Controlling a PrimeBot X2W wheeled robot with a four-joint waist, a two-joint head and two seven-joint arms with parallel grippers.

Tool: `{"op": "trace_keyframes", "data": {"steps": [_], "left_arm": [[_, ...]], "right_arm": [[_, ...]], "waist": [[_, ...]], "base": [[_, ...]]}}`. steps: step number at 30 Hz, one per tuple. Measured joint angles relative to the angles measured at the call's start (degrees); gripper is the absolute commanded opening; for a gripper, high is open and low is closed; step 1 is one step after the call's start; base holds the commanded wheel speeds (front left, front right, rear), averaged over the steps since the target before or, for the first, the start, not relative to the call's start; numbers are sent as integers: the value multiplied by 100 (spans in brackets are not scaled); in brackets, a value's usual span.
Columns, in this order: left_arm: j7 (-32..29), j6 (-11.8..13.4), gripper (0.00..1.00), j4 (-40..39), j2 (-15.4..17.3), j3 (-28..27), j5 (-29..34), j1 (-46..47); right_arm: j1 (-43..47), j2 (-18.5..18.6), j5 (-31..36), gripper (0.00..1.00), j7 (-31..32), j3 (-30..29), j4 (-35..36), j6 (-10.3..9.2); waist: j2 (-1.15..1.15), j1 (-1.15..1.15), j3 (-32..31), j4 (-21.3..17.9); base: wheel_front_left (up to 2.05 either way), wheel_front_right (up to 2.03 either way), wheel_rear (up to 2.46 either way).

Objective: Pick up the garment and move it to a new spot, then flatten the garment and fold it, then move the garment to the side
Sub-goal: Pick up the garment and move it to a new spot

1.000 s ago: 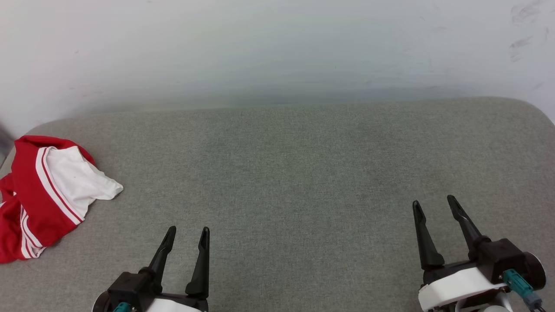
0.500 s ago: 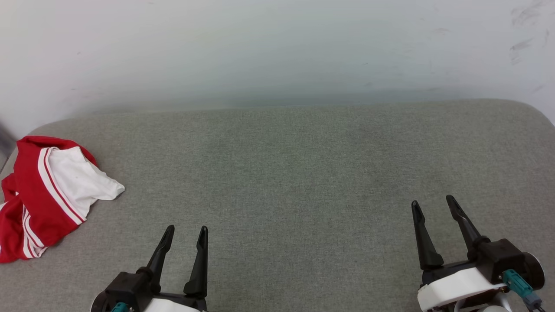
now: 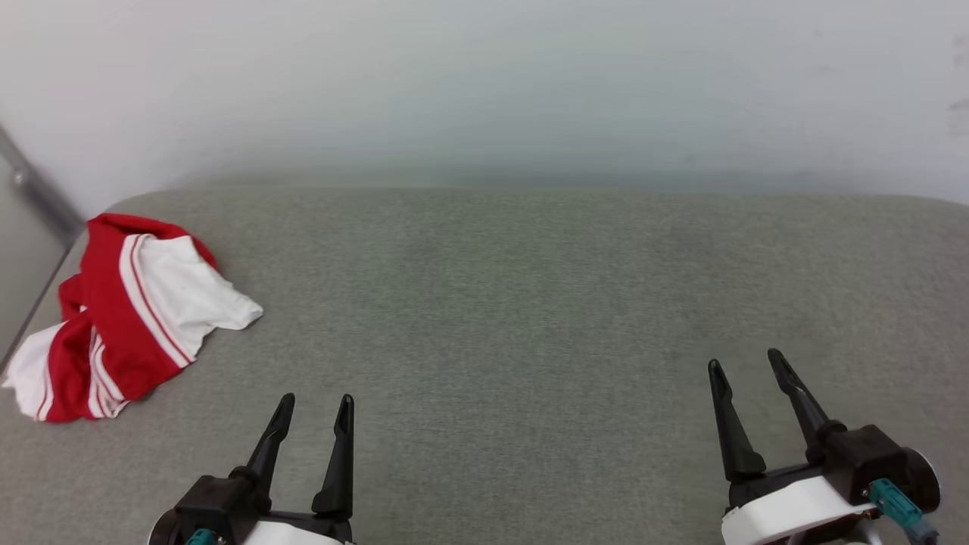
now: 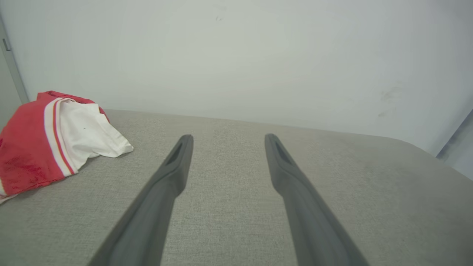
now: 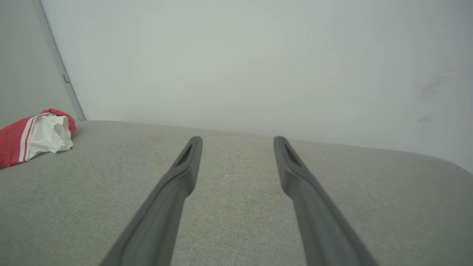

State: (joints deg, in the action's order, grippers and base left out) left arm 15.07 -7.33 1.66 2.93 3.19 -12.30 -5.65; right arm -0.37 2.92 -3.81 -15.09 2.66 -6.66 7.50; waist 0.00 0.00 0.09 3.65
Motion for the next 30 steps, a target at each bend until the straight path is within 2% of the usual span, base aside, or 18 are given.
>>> {"op": "trace_keyframes", "data": {"steps": [20,30], "left_arm": [[0,-7,100,-97,-1,-196,212,-128],[0,-7,100,-141,-4,-214,255,-220]], "right_arm": [[70,0,-125,100,0,506,75,0],[153,-1,-193,100,0,635,70,0]], "waist": [[0,0,-74,1473],[0,0,-170,1965]], "base": [[0,0,0],[0,0,0]]}}
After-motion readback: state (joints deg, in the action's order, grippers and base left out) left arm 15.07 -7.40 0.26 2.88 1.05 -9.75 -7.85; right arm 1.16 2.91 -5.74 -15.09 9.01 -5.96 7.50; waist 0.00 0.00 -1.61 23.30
